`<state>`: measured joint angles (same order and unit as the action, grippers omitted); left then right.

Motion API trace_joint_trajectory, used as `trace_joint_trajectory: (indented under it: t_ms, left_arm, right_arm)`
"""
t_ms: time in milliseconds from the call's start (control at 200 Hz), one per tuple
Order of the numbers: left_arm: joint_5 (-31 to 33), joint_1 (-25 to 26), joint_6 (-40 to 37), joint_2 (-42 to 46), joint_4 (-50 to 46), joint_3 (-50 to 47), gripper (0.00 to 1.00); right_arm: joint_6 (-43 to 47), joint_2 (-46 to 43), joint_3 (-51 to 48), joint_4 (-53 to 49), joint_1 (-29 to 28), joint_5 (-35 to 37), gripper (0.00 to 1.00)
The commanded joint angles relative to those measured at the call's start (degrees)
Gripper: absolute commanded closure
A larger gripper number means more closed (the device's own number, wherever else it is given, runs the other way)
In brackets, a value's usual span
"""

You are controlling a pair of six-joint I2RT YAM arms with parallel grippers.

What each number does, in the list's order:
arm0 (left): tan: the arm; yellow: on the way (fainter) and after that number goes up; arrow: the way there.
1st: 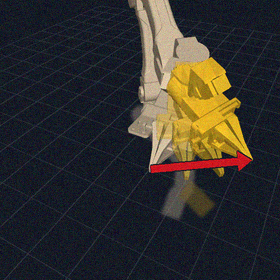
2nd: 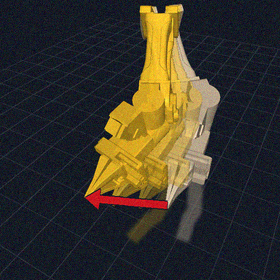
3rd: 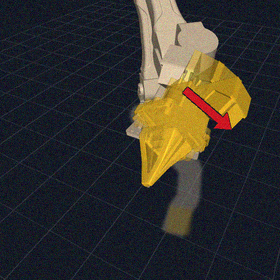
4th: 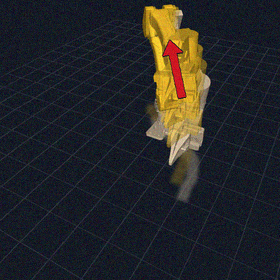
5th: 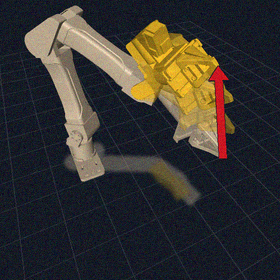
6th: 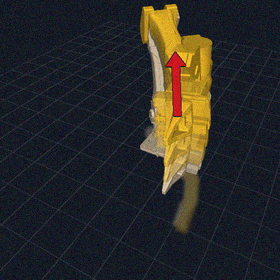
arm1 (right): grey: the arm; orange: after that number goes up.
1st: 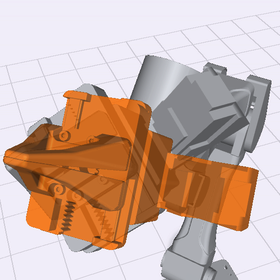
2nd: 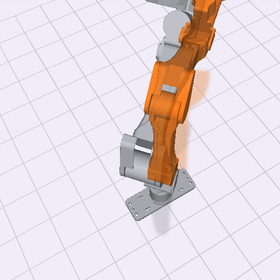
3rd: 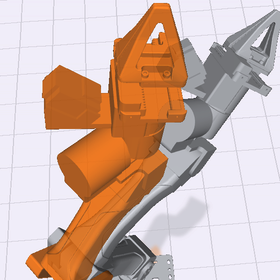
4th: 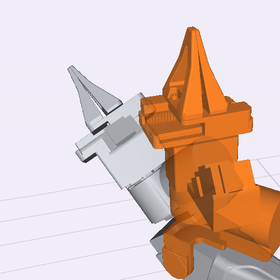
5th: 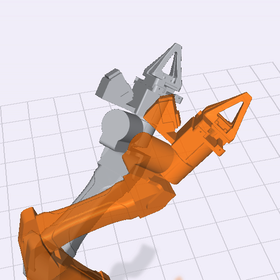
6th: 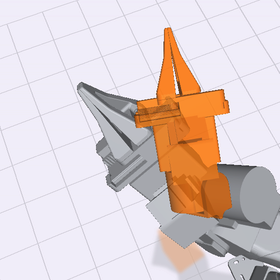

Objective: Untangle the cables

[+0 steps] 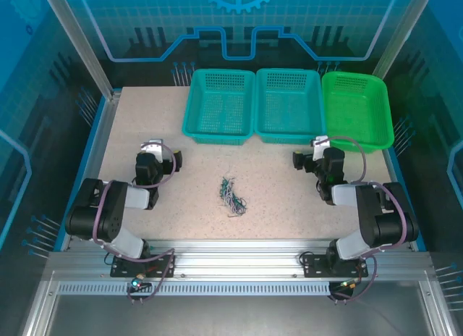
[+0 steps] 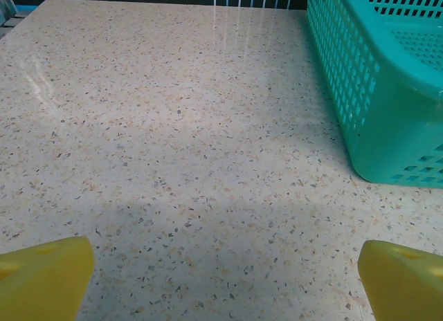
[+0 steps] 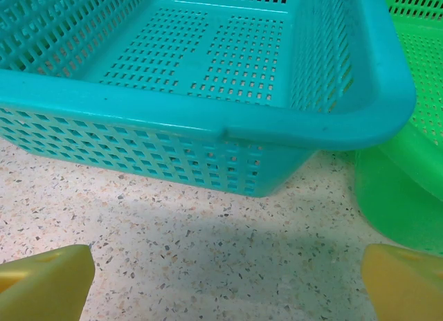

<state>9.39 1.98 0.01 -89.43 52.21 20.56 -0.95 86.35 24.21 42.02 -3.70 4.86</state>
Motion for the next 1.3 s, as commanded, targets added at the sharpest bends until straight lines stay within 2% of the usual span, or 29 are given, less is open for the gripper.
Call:
trace_joint_trajectory:
  t_ms: [0, 495, 570, 680, 780, 830, 895, 960, 1046, 1131, 1236, 1296]
  left_arm:
    - [0.1, -0.48, 0.15, 0.49, 1.23, 1.02, 0.01]
    - [0.2, -0.48, 0.06, 1.78, 3.59, -0.61, 0.01]
    - [0.54, -0.4, 0.13, 4.21, 5.13, -2.56, 0.01]
    - [3.4, -0.15, 0.62, 11.75, 2.92, -5.01, 0.01]
    - [7.43, 2.06, 1.43, 23.09, -7.06, -4.0, 0.01]
    - [8.3, 3.03, 3.81, 29.54, -18.05, -0.78, 0.01]
    - [9.39, 3.74, 10.81, 35.95, -34.21, 5.86, 0.04]
    - [7.13, 4.36, 17.83, 39.58, -48.29, 12.91, 0.06]
    - [1.81, 6.0, 26.93, 40.44, -63.92, 21.43, 0.1]
    - [-2.98, 9.0, 34.23, 38.49, -74.22, 27.24, 0.15]
    - [-7.03, 13.38, 40.39, 33.66, -82.54, 31.53, 0.18]
    - [-9.24, 15.72, 42.99, 30.84, -83.89, 32.11, 0.19]
  right_arm:
    - [0.91, -0.3, 0.93, 0.34, 0.41, -0.77, 0.0]
    - [0.88, -0.5, 0.96, 0.38, 0.4, -0.67, 0.0]
    - [0.01, -3.35, 2.46, -4.2, 0.05, 2.34, 0.0]
    - [-4.87, -14.06, 4.71, -17.24, -0.69, 10.29, 0.0]
    - [-12.77, -25.13, 6.28, -28.59, -0.62, 10.17, 0.0]
    - [-16.39, -28.76, 9.42, -37.82, -1.0, 7.74, 0.0]
    - [-21.37, -31.45, 14.7, -49.11, -1.84, 4.09, 0.01]
    - [-23.68, -31.41, 19.67, -56.89, -3.81, -0.67, 0.01]
    - [-22.83, -28.46, 25.43, -63.05, -9.96, -5.64, 0.02]
    - [-21.15, -22.49, 30.95, -67.84, -18.25, -8.19, 0.02]
    - [-19.54, -14.19, 35.89, -70.88, -27.79, -8.05, 0.02]
    - [-17.59, -10.23, 36.61, -69.39, -32.08, -7.08, 0.02]
